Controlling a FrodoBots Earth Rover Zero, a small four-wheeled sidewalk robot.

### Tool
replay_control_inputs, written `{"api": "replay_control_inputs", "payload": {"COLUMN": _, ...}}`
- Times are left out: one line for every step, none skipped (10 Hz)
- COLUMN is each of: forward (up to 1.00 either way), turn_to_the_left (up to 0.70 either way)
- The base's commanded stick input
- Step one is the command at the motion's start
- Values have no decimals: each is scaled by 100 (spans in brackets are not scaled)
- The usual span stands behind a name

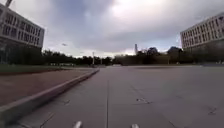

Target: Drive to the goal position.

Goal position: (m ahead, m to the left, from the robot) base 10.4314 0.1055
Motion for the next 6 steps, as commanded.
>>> {"api": "replay_control_inputs", "payload": {"forward": 100, "turn_to_the_left": 0}}
{"api": "replay_control_inputs", "payload": {"forward": 100, "turn_to_the_left": 0}}
{"api": "replay_control_inputs", "payload": {"forward": 100, "turn_to_the_left": 0}}
{"api": "replay_control_inputs", "payload": {"forward": 100, "turn_to_the_left": 0}}
{"api": "replay_control_inputs", "payload": {"forward": 100, "turn_to_the_left": 0}}
{"api": "replay_control_inputs", "payload": {"forward": 100, "turn_to_the_left": 0}}
